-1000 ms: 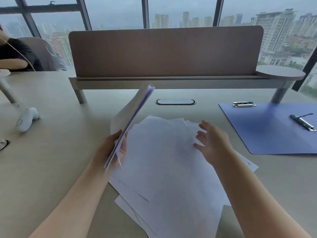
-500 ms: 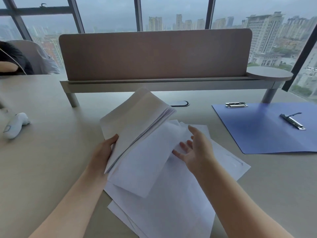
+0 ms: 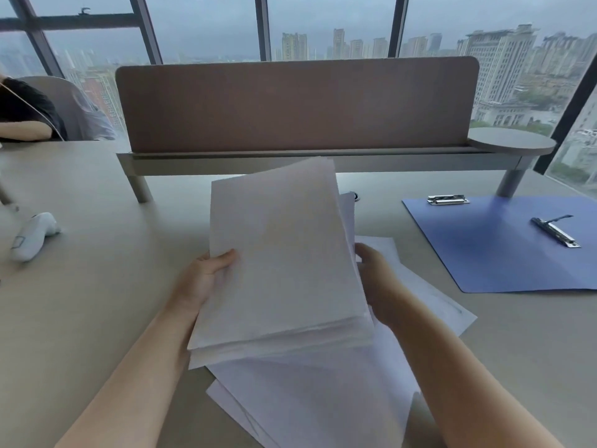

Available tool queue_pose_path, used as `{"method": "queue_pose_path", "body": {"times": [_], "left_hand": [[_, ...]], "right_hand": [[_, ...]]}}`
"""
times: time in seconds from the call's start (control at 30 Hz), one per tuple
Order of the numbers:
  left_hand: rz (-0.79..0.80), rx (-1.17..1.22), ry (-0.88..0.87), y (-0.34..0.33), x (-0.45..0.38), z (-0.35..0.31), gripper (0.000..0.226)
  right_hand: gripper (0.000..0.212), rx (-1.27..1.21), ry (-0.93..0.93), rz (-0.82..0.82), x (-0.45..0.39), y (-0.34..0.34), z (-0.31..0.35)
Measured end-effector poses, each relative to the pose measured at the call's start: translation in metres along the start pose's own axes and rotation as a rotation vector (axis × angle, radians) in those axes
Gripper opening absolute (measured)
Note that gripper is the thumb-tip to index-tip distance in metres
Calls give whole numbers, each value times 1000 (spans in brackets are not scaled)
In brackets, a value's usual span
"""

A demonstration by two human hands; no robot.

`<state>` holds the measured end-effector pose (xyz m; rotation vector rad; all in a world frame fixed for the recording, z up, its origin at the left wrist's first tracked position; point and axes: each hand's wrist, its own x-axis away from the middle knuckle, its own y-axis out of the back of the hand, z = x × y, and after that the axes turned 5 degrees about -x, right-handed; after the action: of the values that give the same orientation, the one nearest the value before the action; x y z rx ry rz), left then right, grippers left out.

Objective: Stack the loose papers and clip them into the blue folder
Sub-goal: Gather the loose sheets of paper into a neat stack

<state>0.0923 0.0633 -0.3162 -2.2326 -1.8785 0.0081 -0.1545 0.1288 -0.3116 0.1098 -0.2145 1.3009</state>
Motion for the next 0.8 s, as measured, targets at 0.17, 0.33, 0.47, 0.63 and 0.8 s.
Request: {"method": "queue_pose_path", "body": {"times": [0.17,0.33,0.47,0.63,0.8], "left_hand": [[-53,-169,-68,-5,2,3,17],[-66,-150,-107,-9,5,9,23],[-69,-175,-199,-12,8,6,21],[-221,-286,-521,-26,20,-15,28],[-220,-226,-893,-46,34,-59,69]], "right_hand": [[50,-134,-90,113,-1,18,3],[53,-264,-70,219,7,14,6],[27,-312,-48,180,9,12,8],[37,-405,25,117,18,3,23],[12,-373,370,84,30,-6,53]]}}
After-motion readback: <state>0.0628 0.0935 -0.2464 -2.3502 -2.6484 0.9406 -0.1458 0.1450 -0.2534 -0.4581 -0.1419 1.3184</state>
